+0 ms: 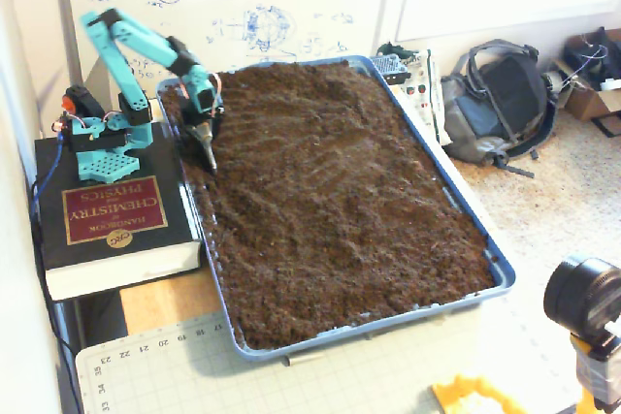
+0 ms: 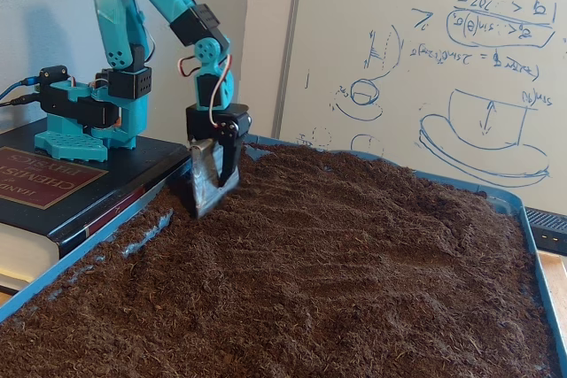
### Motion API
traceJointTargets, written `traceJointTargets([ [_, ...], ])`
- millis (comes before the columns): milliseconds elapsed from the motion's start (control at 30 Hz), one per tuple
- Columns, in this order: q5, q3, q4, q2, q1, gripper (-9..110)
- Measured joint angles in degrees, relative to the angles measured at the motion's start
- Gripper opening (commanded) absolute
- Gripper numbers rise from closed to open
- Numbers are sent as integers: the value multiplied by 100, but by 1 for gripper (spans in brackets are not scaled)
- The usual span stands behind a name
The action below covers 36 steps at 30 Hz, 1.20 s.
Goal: Build a berm.
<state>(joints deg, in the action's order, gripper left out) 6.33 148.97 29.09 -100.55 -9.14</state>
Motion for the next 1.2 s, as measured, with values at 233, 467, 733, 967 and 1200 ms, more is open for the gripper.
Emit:
traceJointTargets([
  [233, 9, -1028, 18, 1055, 0, 1],
  [467, 9, -1538, 62, 1441, 0, 1],
  [733, 9, -2312, 44, 1459, 0, 1],
  [967, 9, -3076, 26, 1459, 158, 1],
  [1200, 9, -3094, 26, 1063, 211, 0],
])
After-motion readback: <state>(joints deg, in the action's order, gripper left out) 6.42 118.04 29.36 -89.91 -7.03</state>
